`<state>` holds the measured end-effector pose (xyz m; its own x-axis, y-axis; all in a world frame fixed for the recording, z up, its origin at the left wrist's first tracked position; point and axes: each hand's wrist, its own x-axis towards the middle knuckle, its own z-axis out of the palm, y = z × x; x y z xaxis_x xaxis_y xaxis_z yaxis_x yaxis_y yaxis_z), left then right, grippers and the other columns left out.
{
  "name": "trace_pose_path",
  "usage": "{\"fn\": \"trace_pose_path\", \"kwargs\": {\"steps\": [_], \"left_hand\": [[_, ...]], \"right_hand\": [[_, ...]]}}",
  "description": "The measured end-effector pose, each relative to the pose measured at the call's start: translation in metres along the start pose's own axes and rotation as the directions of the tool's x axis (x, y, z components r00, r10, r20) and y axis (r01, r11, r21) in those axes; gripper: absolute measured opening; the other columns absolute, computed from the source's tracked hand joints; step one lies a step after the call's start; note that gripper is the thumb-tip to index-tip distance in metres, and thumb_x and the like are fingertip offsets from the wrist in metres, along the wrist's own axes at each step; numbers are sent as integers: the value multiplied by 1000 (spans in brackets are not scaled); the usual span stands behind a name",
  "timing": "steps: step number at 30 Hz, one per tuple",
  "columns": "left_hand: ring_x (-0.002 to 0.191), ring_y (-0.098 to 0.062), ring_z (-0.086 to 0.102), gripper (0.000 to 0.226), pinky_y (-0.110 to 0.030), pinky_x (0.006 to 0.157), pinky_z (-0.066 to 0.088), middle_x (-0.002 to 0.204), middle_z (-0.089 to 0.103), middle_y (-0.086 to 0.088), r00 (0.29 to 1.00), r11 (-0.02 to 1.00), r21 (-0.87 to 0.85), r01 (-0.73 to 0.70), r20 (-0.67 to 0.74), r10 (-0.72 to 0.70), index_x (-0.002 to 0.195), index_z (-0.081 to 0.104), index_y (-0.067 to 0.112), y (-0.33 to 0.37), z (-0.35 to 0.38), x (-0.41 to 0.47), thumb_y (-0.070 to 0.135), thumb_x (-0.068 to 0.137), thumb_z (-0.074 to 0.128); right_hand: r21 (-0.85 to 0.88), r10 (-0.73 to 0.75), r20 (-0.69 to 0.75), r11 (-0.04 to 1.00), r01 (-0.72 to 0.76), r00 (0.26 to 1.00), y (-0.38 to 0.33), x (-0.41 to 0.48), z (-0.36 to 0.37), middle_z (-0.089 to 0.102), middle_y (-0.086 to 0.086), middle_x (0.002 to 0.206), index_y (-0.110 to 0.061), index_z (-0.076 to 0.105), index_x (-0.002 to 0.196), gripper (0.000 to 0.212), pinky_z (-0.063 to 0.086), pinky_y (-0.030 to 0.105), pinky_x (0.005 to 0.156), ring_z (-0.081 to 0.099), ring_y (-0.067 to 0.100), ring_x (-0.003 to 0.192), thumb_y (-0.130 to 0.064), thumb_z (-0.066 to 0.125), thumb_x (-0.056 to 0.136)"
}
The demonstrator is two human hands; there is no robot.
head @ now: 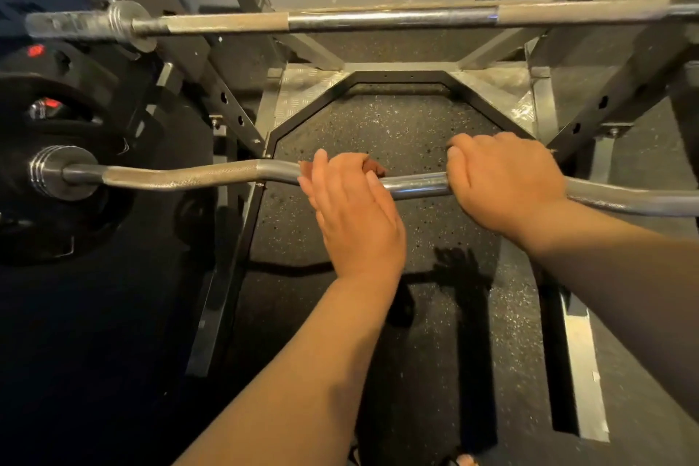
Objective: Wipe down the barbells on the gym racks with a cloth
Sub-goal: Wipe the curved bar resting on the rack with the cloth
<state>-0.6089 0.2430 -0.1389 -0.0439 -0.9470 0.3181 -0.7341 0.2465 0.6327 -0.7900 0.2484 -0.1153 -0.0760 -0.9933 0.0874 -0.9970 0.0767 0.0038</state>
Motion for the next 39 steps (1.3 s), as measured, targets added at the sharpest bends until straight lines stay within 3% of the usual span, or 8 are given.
{"fn": "trace_pose_path", "kwargs": {"steps": [2, 10, 14, 19, 26, 29, 33, 39], "left_hand": [[151, -29, 23, 32, -55, 125, 5, 130, 53, -3, 999, 1000, 13, 18, 28, -18, 124, 54, 12, 22, 9, -11, 23, 105, 30], [141, -29, 39, 42, -47, 127, 3, 137, 54, -5, 915, 888, 243, -389, 216, 341, 141, 51, 14, -5, 6, -6, 32, 106, 38], [132, -29, 47, 31, -54, 126, 9, 123, 59, -3, 976, 949, 233, -213, 90, 197, 125, 57, 15, 18, 16, -11, 28, 103, 41], [133, -27, 46, 31, -56, 125, 5, 121, 60, -1, 998, 971, 236, 33, -59, -19, 123, 59, 15, 67, 46, -20, 26, 101, 40], [141, -26, 42, 43, -47, 127, 7, 143, 52, -3, 898, 883, 222, -414, 260, 356, 144, 47, 14, 77, 58, -30, 30, 104, 39], [149, -27, 31, 44, -51, 127, 2, 150, 47, -5, 973, 924, 308, -226, 126, 195, 145, 44, 12, 67, 46, -34, 31, 106, 34], [150, -29, 26, 36, -52, 126, -4, 142, 52, -6, 1000, 989, 150, 16, 14, -19, 134, 51, 10, 99, 63, -47, 23, 103, 37], [150, -25, 28, 35, -45, 127, -4, 145, 51, -2, 885, 907, 102, -408, 290, 365, 136, 52, 18, 122, 76, -56, 26, 103, 44]], "right_hand": [[-31, 9, -7, 999, -9, 1000, -6, -1, 3, 62, 5, 82, -18, 56, 98, 30, 35, 37, 58, 57, 32, 72, -31, 30, 105], [-3, -63, 93, 998, 64, 994, -6, -1, -5, 59, 6, 104, -20, 48, 115, 27, 41, 41, 64, 59, 34, 91, -35, 25, 110], [-89, 8, 137, 996, 4, 991, 29, -24, -10, 49, 0, 95, -21, 45, 130, 36, 39, 40, 64, 49, 26, 80, -37, 22, 108], [-48, 190, 42, 981, -188, 981, 71, -56, -14, 48, -1, 70, -18, 52, 95, 41, 47, 39, 57, 50, 26, 61, -41, 21, 108], [45, 175, 10, 983, -176, 984, 67, -59, -13, 58, 4, 78, -16, 54, 97, 32, 49, 41, 59, 59, 33, 68, -34, 30, 110], [107, 216, 79, 969, -223, 973, 71, -58, -12, 57, -1, 80, -21, 53, 101, 45, 42, 39, 61, 56, 27, 73, -46, 16, 107], [150, 188, 23, 970, -190, 982, 72, -63, -13, 65, 5, 90, -16, 60, 113, 41, 45, 40, 64, 61, 32, 79, -40, 26, 109], [581, 399, -24, 752, -312, 917, 79, -92, -18, 62, 7, 123, -12, 58, 133, 35, 44, 46, 107, 54, 24, 122, -26, 36, 109]]}}
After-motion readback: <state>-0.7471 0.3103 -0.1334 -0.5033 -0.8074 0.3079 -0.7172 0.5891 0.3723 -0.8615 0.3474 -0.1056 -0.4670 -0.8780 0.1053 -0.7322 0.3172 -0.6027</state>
